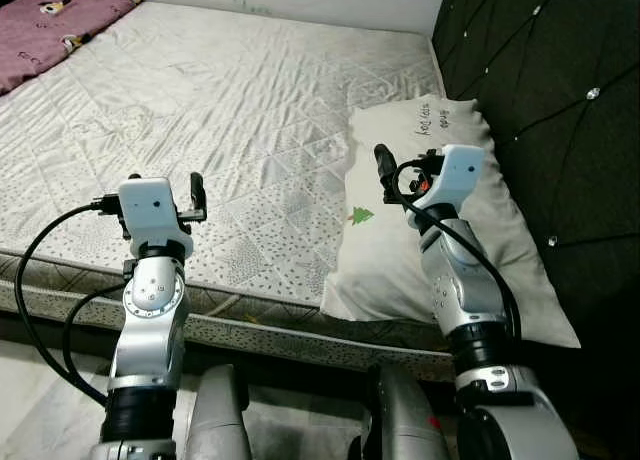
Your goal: Clean up the room
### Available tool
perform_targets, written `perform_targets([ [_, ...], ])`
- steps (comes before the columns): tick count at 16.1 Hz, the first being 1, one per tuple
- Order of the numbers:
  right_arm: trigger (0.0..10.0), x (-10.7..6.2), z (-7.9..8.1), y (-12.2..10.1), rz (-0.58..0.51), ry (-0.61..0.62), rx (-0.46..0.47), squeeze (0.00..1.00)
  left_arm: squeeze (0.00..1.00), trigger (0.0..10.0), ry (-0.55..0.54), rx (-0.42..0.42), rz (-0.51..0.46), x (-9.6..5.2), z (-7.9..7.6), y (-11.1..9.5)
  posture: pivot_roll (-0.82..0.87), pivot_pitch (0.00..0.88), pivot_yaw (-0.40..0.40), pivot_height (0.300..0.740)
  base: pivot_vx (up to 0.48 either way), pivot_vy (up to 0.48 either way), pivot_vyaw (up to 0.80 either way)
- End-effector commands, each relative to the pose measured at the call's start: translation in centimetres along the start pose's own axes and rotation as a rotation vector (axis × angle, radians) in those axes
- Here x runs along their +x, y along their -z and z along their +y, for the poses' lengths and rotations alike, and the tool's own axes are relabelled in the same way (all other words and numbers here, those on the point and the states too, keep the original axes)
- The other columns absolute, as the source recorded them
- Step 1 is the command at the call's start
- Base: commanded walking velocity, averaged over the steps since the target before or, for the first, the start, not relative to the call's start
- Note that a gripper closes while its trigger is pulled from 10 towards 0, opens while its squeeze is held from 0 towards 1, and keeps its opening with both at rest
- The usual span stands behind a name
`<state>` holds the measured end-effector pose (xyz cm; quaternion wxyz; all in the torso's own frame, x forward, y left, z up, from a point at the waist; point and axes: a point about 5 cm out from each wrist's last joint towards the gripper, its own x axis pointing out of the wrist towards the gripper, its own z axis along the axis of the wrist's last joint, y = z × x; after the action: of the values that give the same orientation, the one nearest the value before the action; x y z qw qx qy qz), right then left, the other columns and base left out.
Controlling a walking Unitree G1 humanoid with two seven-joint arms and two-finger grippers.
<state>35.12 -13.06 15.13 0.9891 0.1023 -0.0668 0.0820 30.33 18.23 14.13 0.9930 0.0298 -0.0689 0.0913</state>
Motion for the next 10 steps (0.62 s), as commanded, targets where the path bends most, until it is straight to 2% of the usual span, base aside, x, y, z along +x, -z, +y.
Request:
perform_targets([
  [1,10.0,0.2,-0.1,-0.8,-0.035,0.012,-0.011,0.0,0.0,10.0,0.012,-0.028,-0.022,0.6,-0.4,-0.6,0.08,0.0,-0.029,0.622,0.0,0.0,0.0],
  [4,10.0,0.4,-0.3,-1.6,-0.059,0.03,-0.028,0.0,0.0,10.0,0.04,-0.038,-0.06,1.0,-1.6,-1.3,0.05,0.0,-0.027,0.647,0.0,0.0,0.0],
  [5,10.0,0.1,-0.6,-1.8,-0.066,0.057,-0.037,0.0,0.0,10.0,0.059,-0.041,-0.061,0.8,-2.4,-1.1,0.04,0.0,-0.029,0.667,0.0,0.0,0.0],
  [10,10.0,-0.8,-0.2,-1.0,-0.042,0.065,-0.053,0.0,0.0,10.0,0.116,-0.063,-0.024,-0.1,-3.4,-0.4,0.04,0.0,-0.017,0.716,0.0,0.0,0.0],
])
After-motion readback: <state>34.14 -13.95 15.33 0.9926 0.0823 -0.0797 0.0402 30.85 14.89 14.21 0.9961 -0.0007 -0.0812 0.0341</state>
